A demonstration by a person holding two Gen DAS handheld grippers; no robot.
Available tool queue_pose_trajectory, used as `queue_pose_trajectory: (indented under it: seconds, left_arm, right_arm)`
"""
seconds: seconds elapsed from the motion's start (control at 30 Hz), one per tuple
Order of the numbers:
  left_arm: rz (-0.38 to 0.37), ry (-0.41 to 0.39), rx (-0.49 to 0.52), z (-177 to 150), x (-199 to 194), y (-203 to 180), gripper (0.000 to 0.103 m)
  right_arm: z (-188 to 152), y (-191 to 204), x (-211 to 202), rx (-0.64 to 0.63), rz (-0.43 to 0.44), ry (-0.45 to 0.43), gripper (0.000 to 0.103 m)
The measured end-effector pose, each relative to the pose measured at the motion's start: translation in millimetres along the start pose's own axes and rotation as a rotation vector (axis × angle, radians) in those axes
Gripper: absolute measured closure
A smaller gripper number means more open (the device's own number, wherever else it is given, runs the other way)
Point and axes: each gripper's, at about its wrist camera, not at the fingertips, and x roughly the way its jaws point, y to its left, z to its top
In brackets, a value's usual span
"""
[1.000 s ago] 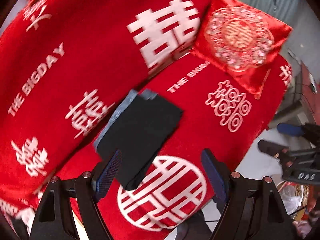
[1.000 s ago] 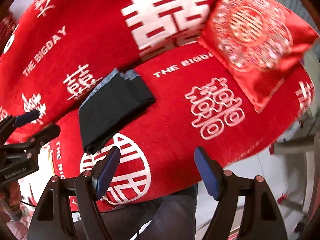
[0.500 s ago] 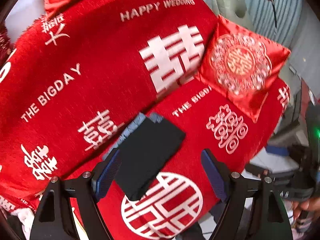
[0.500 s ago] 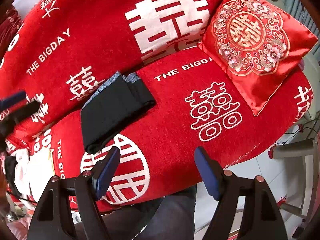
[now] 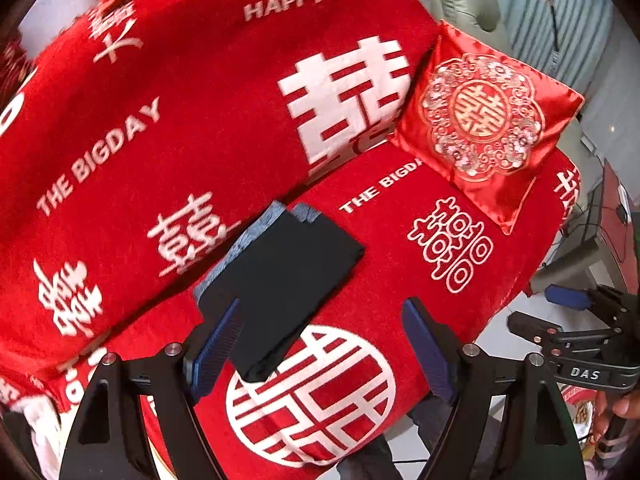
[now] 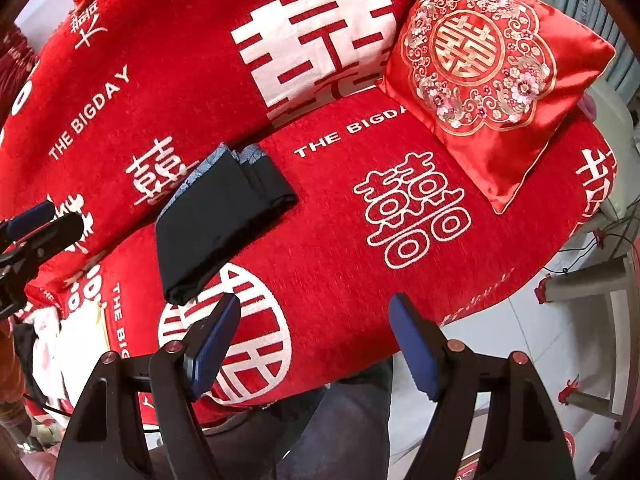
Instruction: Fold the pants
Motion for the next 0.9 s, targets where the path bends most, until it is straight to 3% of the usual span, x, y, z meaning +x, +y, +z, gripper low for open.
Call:
queue_pose_trajectory:
  seconds: [0.2, 0.37, 0.63, 0.9]
  left_arm:
    - [0.056, 0.075, -0.140, -40, 18, 38, 0.021]
    - [0.137, 0.159, -0.259, -76, 38, 75, 0.021]
    - [0.193, 0.283, -0.463, -99, 106, 110, 0.021]
    - [0.164, 0.301, -0.670, -105, 195, 159, 0.021]
  right_arm:
    - [-8, 7, 20, -0.054, 0.002, 0.074, 0.023]
    - [10, 17, 52, -0.113, 0.031, 0.140, 0.023]
    - [70, 45, 127, -0.198, 0.104, 0.239, 0.023]
    - [122, 66, 211, -0.312, 0.208, 0.309, 0.023]
